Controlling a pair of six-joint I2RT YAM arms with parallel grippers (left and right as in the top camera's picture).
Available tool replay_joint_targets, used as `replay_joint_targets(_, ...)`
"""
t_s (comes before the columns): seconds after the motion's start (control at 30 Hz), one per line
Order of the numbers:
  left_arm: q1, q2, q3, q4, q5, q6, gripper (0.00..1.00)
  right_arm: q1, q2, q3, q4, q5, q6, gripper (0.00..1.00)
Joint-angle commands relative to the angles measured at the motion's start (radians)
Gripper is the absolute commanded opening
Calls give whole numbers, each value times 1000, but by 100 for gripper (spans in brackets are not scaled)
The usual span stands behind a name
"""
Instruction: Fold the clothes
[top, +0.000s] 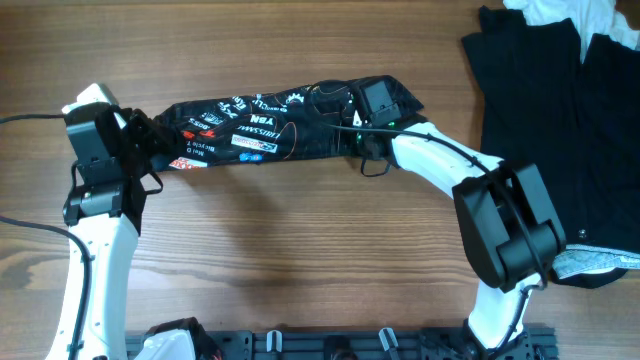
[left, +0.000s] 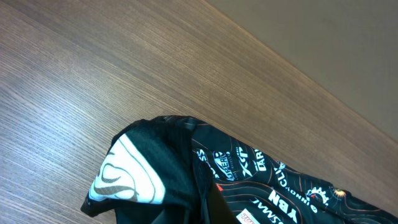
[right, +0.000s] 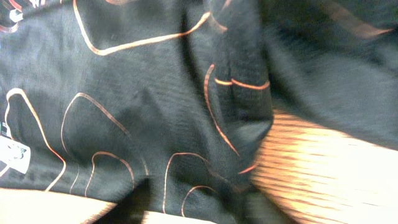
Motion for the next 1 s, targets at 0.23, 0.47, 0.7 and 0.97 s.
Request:
replay_joint_targets(0.23,5,35,26,538,-15,-10,4,-92,-363,421,-89,-20,-214,4)
replay_joint_targets(0.47,31,175,254,607,-32,-18,4,-173,-509,480,-481,94,-213,4)
replay_joint_targets(0.7,60,245,291,746,-25,-29,4,-217,-504,480,-353,359,-348,4)
replay_joint_targets(0.97,90,224,414,272,201,-29,4,-246,-504,477,-557,263,-414,4)
